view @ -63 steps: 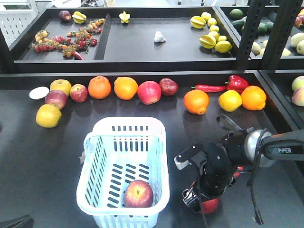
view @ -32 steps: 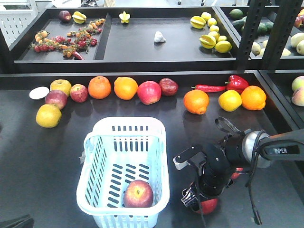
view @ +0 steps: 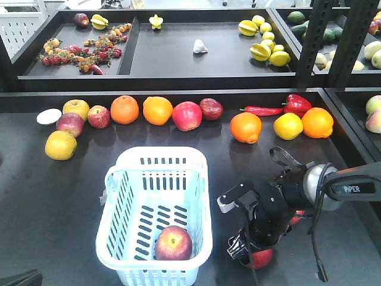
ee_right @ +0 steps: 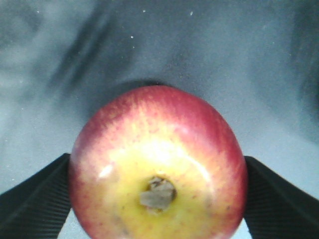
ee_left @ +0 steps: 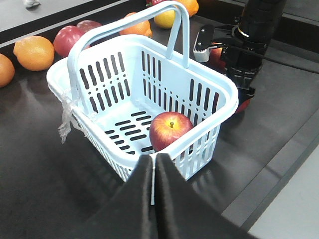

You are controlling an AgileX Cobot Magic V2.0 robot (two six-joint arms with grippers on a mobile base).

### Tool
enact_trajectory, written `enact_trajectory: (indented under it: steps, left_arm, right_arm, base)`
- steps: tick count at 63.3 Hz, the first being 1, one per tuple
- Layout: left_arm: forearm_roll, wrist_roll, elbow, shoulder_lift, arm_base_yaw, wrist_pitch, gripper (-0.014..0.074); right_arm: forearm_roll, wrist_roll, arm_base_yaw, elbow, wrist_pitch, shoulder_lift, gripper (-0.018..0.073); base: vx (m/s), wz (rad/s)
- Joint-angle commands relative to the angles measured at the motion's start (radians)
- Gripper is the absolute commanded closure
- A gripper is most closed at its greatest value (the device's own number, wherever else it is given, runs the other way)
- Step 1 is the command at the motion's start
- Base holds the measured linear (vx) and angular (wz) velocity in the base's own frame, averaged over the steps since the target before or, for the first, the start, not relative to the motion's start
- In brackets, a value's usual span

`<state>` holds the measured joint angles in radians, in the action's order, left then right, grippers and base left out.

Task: Pick three apples into basket with both arms
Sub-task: 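Lower the right gripper onto the second red apple and close it, then lift the apple and carry it over the basket with the right gripper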

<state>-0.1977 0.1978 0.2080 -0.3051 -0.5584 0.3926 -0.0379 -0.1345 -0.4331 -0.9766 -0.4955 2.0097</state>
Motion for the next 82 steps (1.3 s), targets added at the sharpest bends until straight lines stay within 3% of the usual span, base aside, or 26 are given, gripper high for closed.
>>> enact_trajectory:
  steps: [1, 24, 52, 65, 70, 82]
  left_arm:
    - [-0.014, -0.008, 0.029, -0.007, -0.002, -0.068, 0.0602]
    - [-0.014, -0.008, 0.029, -0.007, -0.002, -0.068, 0.0602]
    - [-0.014, -0.008, 0.029, -0.007, -0.002, -0.068, 0.0602]
    - [-0.014, -0.008, 0.029, -0.007, -0.002, -0.068, 0.0602]
    - [-0.014, -0.008, 0.029, -0.007, -0.002, -0.068, 0.0602]
    - [-0.014, -0.008, 0.029, -0.007, -0.002, -0.068, 0.0602]
  right_arm:
    - [0.005, 0.001, 0.004, -0.021, -0.016, -0.052, 0.0361]
    - [0.038, 0.003, 0.004, -0.021, -0.050, -0.213, 0.0359]
    - [0.038, -0.002, 0.003, -0.021, -0.216, -0.556, 0.0355]
    - [0.166, -0.029, 0.003, -0.021, -0.249, -0.714, 0.0355]
    - [0.261, -0.098, 0.000, -0.021, -0.263, -0.748, 0.0355]
    - [0.436, -0.244, -0.102, -0.021, -0.249, -0.760, 0.0351]
  base:
    - [0.00, 0.00]
    - [0.00, 0.00]
    - [0.00, 0.00]
    - [0.00, 0.00]
    - [0.00, 0.00]
    - [0.00, 0.00]
